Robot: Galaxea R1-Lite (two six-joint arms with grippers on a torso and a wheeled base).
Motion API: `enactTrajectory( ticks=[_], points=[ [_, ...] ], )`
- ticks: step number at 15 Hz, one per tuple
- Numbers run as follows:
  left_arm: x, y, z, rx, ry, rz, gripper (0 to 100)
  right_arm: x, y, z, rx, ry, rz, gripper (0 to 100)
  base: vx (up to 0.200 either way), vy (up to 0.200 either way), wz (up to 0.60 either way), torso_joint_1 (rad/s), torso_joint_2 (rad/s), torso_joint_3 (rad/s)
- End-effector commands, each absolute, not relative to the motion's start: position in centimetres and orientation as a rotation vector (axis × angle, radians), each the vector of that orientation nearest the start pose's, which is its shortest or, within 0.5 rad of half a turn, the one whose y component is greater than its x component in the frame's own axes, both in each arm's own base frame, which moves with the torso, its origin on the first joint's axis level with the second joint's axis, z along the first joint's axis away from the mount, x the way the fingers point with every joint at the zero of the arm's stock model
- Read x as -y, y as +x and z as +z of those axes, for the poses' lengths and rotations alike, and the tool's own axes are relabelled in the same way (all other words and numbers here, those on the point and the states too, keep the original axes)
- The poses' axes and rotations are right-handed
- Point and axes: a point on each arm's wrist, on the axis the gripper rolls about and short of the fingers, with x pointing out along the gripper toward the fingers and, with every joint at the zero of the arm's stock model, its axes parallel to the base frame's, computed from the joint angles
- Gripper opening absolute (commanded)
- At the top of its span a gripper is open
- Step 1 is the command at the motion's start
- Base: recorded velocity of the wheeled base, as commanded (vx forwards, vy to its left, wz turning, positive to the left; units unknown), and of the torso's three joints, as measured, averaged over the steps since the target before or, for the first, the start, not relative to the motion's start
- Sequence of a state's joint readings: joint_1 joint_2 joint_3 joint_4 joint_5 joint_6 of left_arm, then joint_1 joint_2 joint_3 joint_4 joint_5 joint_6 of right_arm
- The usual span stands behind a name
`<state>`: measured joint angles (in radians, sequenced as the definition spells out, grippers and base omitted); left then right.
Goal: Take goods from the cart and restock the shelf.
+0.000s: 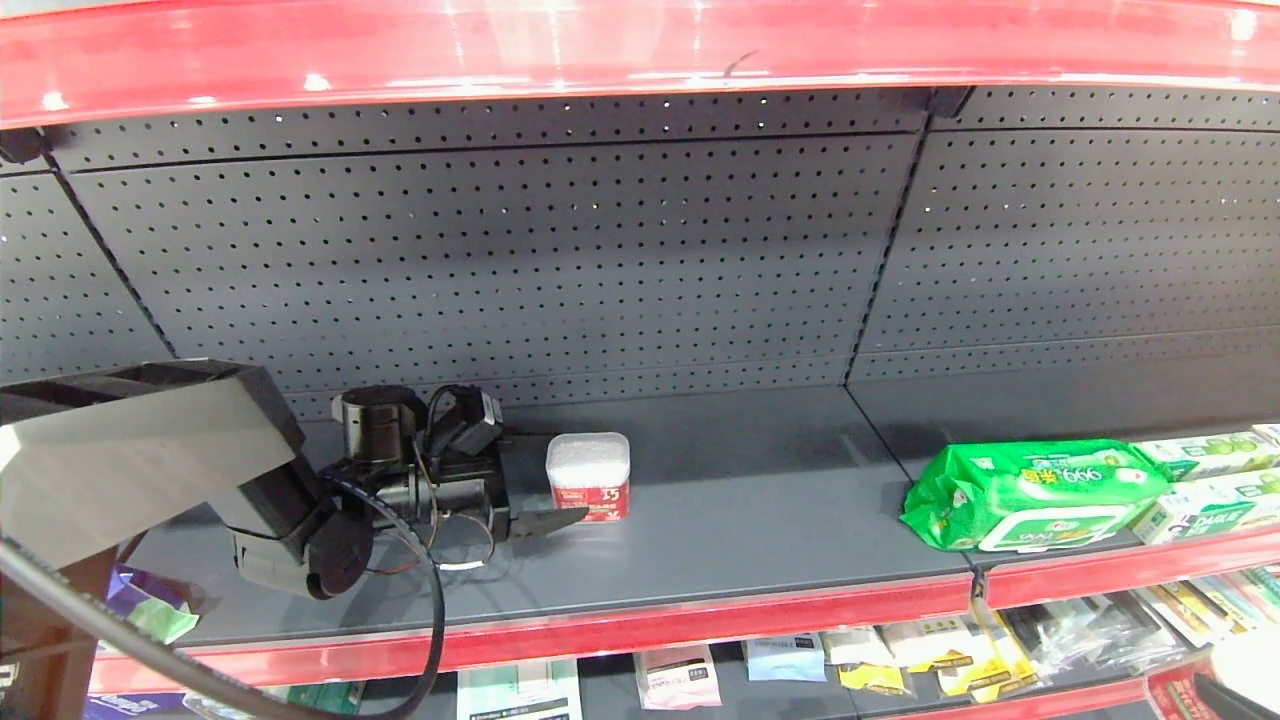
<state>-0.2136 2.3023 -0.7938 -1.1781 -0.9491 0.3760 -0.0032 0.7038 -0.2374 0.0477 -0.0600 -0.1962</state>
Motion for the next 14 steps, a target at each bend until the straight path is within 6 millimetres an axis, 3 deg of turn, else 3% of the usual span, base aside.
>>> enactTrajectory(
  ticks=[1,14],
  points=[
    [9.8,36.3,2.5,-0.099,0.207,-1.195,100,0.2,5.0,13.1,-0.524,-0.207,-0.01,0,0.0,0.0,0.0,0.0,0.0,0.0],
    [11.0,36.5,2.3,-0.094,0.204,-1.227,100,0.2,5.1,13.0,-0.534,-0.208,-0.009,0,0.0,0.0,0.0,0.0,0.0,0.0]
  ],
)
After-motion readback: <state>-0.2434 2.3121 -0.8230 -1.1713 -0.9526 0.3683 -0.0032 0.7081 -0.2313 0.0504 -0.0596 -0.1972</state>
